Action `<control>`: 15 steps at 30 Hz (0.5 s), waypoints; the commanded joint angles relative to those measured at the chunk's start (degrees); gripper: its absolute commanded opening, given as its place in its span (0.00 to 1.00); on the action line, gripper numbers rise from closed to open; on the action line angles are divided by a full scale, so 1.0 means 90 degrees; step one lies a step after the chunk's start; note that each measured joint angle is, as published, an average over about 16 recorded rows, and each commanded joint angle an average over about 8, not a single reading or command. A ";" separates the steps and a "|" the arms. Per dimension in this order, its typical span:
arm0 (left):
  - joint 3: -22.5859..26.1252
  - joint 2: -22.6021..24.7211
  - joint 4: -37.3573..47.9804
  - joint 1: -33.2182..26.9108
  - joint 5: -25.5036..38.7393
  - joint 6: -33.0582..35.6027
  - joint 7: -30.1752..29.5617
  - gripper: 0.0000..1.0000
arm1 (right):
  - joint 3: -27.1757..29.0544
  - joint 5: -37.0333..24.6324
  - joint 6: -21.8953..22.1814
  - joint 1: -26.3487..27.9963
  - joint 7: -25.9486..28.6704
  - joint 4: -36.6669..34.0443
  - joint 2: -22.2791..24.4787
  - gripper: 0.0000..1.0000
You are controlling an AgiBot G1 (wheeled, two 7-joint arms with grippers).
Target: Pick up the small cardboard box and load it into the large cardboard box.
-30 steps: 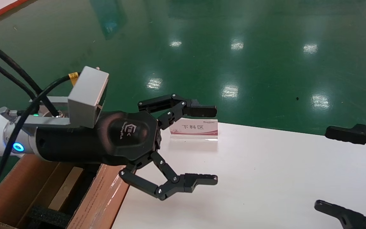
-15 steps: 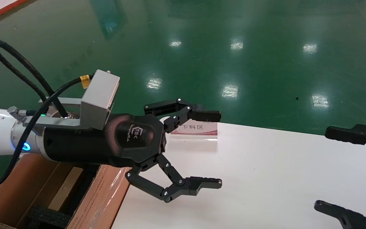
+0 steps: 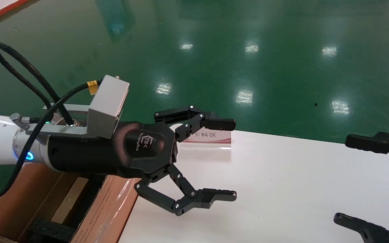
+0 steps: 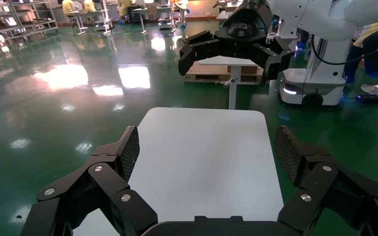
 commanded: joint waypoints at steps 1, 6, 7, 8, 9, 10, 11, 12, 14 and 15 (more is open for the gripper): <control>-0.0008 0.0000 -0.0001 0.0005 -0.0003 0.0003 0.0004 1.00 | -0.0001 0.0000 0.0000 0.0001 -0.0001 -0.0001 0.0000 1.00; -0.0026 0.0001 -0.0003 0.0019 -0.0011 0.0011 0.0014 1.00 | -0.0004 0.0002 0.0000 0.0002 -0.0002 -0.0002 0.0001 1.00; -0.0030 0.0001 -0.0003 0.0022 -0.0013 0.0013 0.0016 1.00 | -0.0004 0.0002 0.0000 0.0002 -0.0002 -0.0002 0.0001 1.00; -0.0034 0.0001 -0.0003 0.0025 -0.0015 0.0014 0.0018 1.00 | -0.0005 0.0003 0.0000 0.0002 -0.0003 -0.0002 0.0001 1.00; -0.0038 0.0001 -0.0004 0.0027 -0.0016 0.0016 0.0020 1.00 | -0.0005 0.0003 0.0001 0.0002 -0.0003 -0.0002 0.0001 1.00; -0.0042 0.0001 -0.0004 0.0030 -0.0018 0.0017 0.0022 1.00 | -0.0006 0.0003 0.0001 0.0002 -0.0003 -0.0002 0.0002 1.00; -0.0045 0.0001 -0.0005 0.0033 -0.0019 0.0019 0.0024 1.00 | -0.0006 0.0004 0.0001 0.0003 -0.0004 -0.0002 0.0002 1.00; -0.0049 0.0001 -0.0005 0.0036 -0.0021 0.0021 0.0026 1.00 | -0.0007 0.0004 0.0001 0.0003 -0.0004 -0.0002 0.0002 1.00; -0.0057 0.0001 -0.0006 0.0041 -0.0024 0.0024 0.0030 1.00 | -0.0008 0.0005 0.0001 0.0003 -0.0004 -0.0002 0.0002 1.00; -0.0060 0.0002 -0.0006 0.0044 -0.0026 0.0025 0.0032 1.00 | -0.0008 0.0005 0.0002 0.0003 -0.0005 -0.0002 0.0003 1.00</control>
